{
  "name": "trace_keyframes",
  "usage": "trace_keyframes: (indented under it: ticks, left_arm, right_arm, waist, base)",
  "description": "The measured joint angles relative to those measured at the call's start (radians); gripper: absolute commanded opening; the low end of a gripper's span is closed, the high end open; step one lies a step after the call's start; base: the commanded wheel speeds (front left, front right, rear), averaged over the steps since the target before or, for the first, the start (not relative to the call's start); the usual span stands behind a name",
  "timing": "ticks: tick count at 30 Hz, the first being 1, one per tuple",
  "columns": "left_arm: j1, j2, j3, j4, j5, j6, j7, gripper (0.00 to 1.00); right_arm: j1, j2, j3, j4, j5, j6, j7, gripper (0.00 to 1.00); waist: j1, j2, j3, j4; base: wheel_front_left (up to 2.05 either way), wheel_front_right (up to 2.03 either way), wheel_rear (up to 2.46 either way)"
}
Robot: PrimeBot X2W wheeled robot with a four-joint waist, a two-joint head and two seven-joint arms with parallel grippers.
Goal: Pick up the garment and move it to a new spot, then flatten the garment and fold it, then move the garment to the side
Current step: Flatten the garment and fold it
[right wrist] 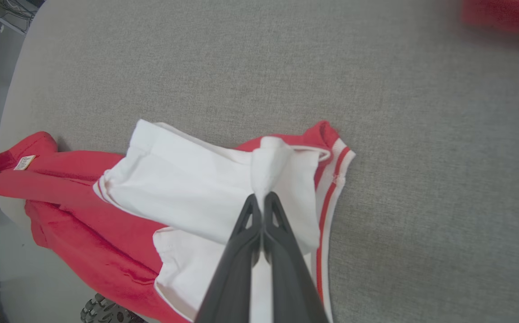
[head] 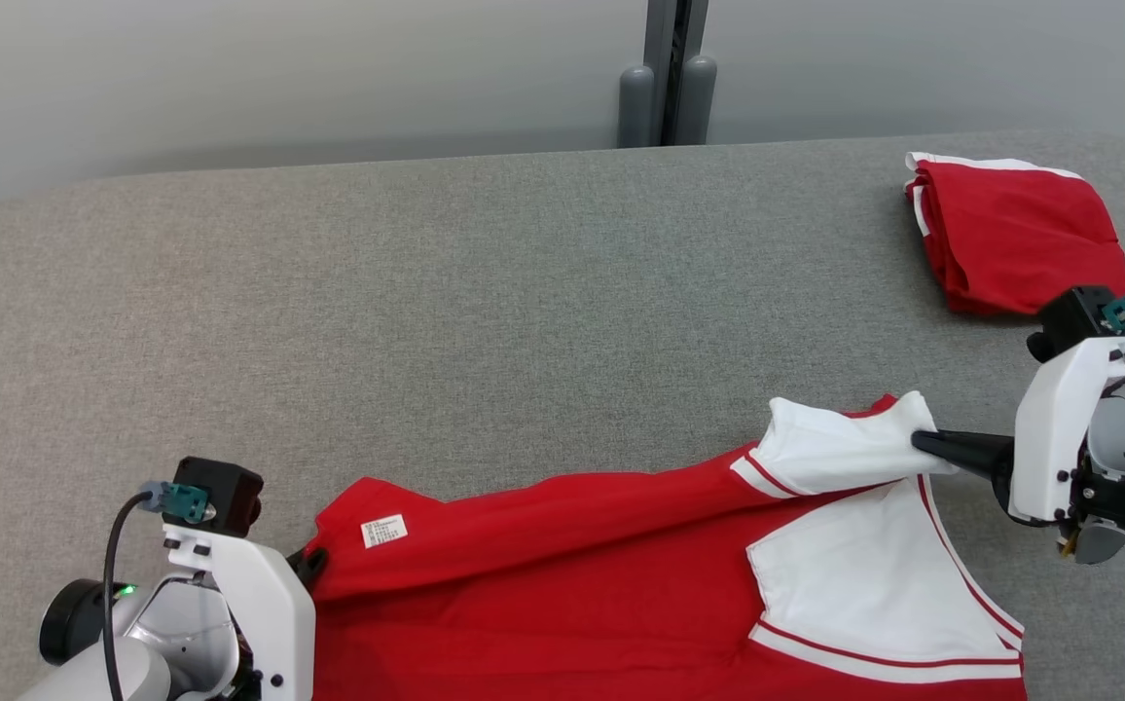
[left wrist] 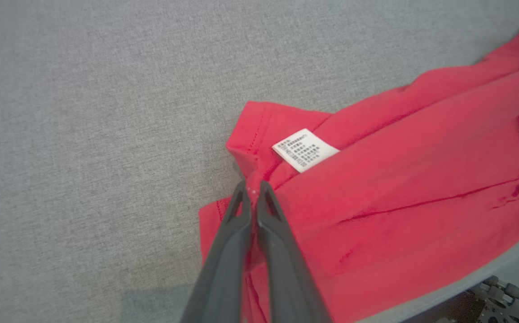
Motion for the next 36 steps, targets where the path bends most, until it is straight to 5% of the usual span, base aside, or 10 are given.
trace_keyframes:
  ticks: [11, 36]
  left_arm:
    - [0.048, 0.019, -0.013, -0.044, -0.021, 0.033, 0.033, 0.00]
    - [0.065, 0.018, -0.028, -0.029, -0.036, 0.042, 0.049, 0.00]
  right_arm:
    - [0.085, -0.060, 0.004, -0.087, 0.010, 0.000, 0.000, 0.00]
    - [0.209, -0.059, -0.019, -0.141, 0.084, 0.000, 0.028, 0.00]
  waist:
    - [0.0000, 0.0000, -0.017, -0.005]
    - [0.0000, 0.0000, -0.010, -0.006]
  base:
    - [0.00, 0.00, 0.00]
    - [0.00, 0.00, 0.00]
